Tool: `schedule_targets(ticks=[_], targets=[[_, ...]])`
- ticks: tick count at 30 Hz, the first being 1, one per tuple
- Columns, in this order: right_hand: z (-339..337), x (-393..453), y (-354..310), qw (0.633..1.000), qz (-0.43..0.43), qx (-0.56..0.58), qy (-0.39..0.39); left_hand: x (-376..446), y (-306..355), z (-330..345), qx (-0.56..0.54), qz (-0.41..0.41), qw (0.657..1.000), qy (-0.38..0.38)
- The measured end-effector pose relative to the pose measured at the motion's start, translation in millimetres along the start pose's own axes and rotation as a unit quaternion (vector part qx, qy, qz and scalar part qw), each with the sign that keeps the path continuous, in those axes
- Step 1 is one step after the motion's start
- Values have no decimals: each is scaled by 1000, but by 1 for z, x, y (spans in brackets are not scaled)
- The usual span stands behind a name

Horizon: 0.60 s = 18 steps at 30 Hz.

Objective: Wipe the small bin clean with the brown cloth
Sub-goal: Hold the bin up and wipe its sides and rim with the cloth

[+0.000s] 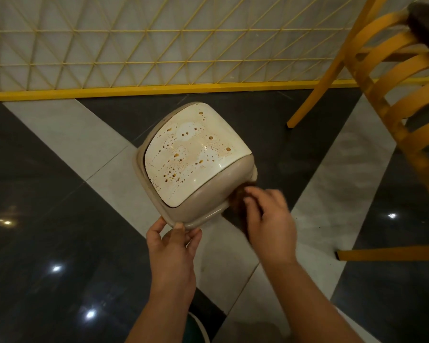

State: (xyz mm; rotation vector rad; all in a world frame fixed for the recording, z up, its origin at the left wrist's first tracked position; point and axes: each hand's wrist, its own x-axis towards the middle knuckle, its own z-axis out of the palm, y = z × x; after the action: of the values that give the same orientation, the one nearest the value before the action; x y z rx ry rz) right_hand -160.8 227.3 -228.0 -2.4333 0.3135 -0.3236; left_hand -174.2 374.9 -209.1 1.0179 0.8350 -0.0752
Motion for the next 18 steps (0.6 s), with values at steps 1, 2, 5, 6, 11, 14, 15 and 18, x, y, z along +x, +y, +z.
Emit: schedule_targets(ticks=[1,2,5,6,11,14,15,18], targets=[[-3,7,4,999,26,-20,9,-1,0,0,-1,0,1000,-1],[-4,11,5,998,42,-37,13,-1,-1,0,0,0,1000,-2],[5,-7,-12,999,5,-38,-11,-1,0,1,-4,-3,1000,3],[9,-19,-20,999,-25,-20,-27,-1,0,2,-7,-6,1000,2],[18,-38,-28,979,-174,-29,-99,-4,2,0,-9,-15,1000,-10],[5,-12,-7,991,-115,-29,-62,-2,2,0,-8,-11,1000,-7],[0,-3,-1,997,-53,-25,-46,-1,1,0,-7,-10,1000,-5],[0,-5,-6,1000,5,-13,-21,-1,-1,2,-6,-5,1000,-4]])
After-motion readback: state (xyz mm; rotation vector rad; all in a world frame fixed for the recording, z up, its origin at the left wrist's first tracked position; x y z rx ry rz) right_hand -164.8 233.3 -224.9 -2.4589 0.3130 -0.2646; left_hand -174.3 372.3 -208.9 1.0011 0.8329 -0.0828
